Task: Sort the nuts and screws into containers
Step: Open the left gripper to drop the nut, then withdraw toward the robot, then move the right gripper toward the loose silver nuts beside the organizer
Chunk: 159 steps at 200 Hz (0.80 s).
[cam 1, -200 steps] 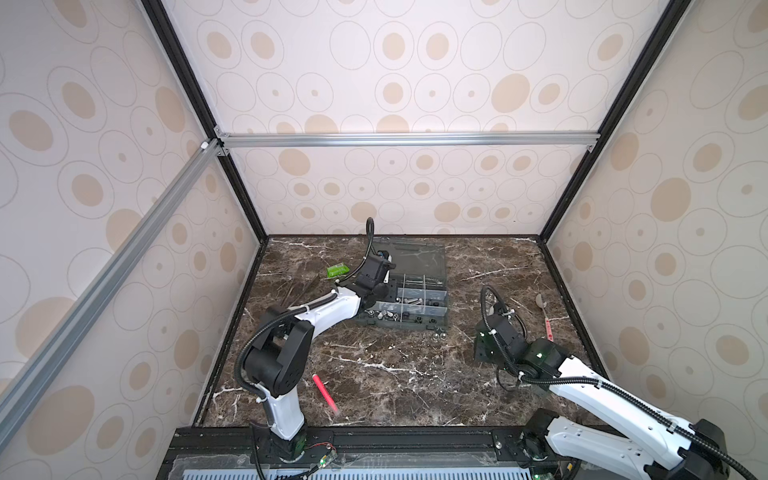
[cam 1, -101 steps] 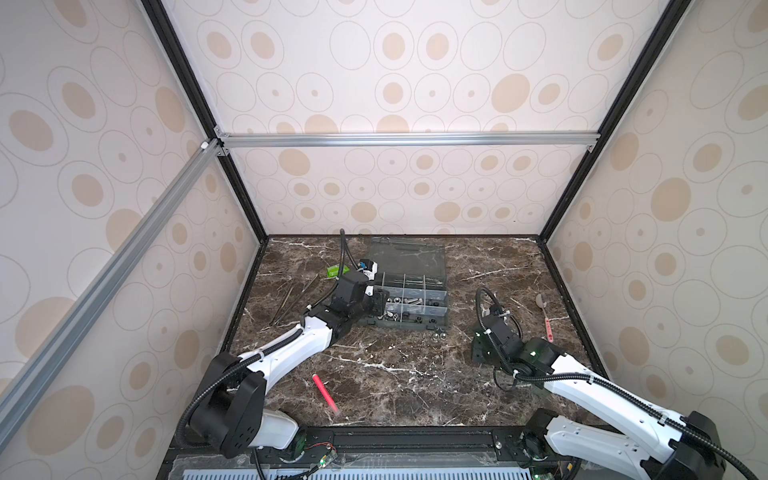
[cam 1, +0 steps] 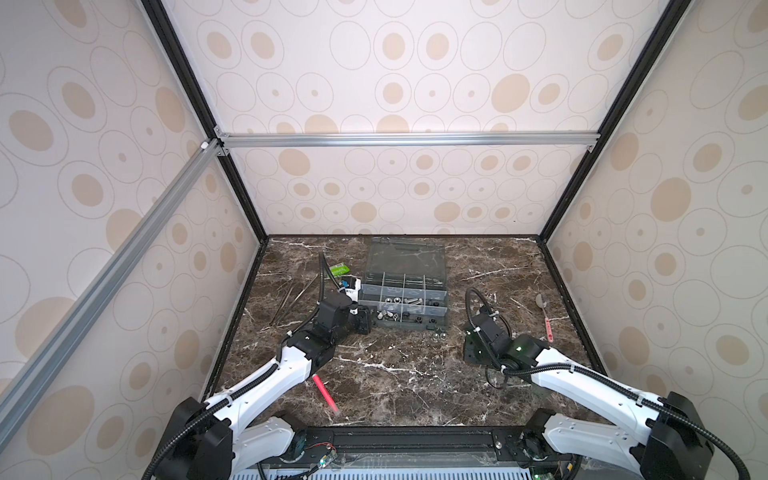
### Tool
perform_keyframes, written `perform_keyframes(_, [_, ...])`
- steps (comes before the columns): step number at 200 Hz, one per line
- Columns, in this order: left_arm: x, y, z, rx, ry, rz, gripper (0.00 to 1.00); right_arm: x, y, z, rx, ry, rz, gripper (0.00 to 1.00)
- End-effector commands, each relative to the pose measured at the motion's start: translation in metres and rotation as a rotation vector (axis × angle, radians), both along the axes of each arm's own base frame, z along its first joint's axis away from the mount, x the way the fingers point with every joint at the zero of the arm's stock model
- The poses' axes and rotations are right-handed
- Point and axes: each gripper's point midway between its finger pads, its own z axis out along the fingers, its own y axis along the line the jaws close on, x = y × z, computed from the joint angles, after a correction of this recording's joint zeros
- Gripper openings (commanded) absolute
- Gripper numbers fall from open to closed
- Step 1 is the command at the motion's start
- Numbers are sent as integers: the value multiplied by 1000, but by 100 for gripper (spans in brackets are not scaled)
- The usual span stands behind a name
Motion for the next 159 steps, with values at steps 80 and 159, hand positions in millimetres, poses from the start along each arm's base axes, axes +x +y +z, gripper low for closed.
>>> perform_keyframes(80, [-27,26,-12,-72,13,92,46,15,15,-24,3,16,13,44])
perform_keyframes(159, [-43,40,-23,-83,17,126,46,30,32,-37,-11,30,60,45])
